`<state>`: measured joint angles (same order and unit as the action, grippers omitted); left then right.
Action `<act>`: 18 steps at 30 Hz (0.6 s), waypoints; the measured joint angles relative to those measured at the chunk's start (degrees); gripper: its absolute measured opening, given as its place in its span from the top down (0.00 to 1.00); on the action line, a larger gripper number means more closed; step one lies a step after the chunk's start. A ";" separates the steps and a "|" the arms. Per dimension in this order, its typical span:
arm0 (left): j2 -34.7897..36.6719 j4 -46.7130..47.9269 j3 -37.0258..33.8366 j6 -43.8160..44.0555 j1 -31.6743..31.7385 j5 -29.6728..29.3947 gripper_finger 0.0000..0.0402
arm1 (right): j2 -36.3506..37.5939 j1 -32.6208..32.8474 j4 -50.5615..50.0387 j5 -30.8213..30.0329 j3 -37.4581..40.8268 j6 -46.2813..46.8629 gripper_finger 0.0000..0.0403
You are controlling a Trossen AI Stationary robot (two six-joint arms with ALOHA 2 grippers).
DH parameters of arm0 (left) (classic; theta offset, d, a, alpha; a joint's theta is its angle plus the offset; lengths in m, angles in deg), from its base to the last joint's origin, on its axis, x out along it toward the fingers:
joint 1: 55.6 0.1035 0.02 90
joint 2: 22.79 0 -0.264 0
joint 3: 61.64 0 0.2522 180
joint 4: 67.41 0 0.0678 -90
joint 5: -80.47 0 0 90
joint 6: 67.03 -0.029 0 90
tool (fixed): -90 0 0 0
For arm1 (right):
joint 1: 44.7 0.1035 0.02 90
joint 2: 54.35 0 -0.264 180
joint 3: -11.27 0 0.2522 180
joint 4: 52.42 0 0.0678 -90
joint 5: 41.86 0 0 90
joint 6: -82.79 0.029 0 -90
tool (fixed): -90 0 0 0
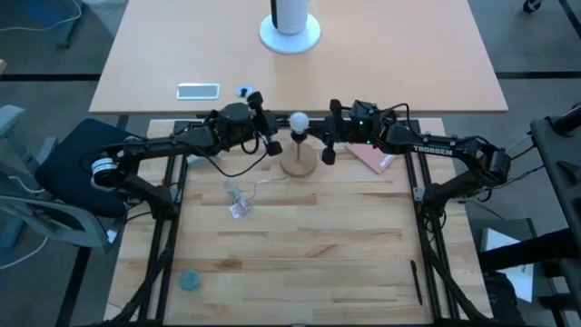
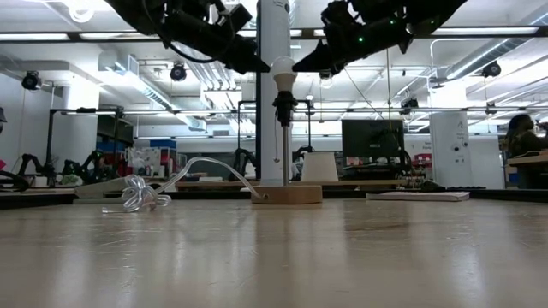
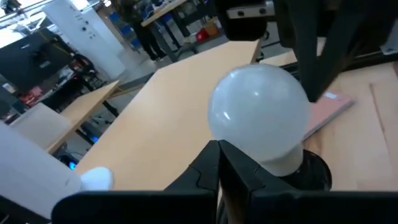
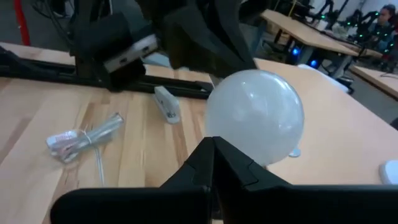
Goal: Screw lightbulb
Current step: Remove the lightbulb from the desk lamp
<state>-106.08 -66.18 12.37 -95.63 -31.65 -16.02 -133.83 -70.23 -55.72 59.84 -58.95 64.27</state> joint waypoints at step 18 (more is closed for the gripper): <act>2.01 4.86 -0.02 -0.02 -1.11 -1.51 1.00 | 0.87 -0.64 -4.24 -5.60 0.02 -0.76 1.00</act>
<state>-104.07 -61.33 12.35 -95.64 -32.76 -17.53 -132.96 -70.87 -59.96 54.24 -58.93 63.50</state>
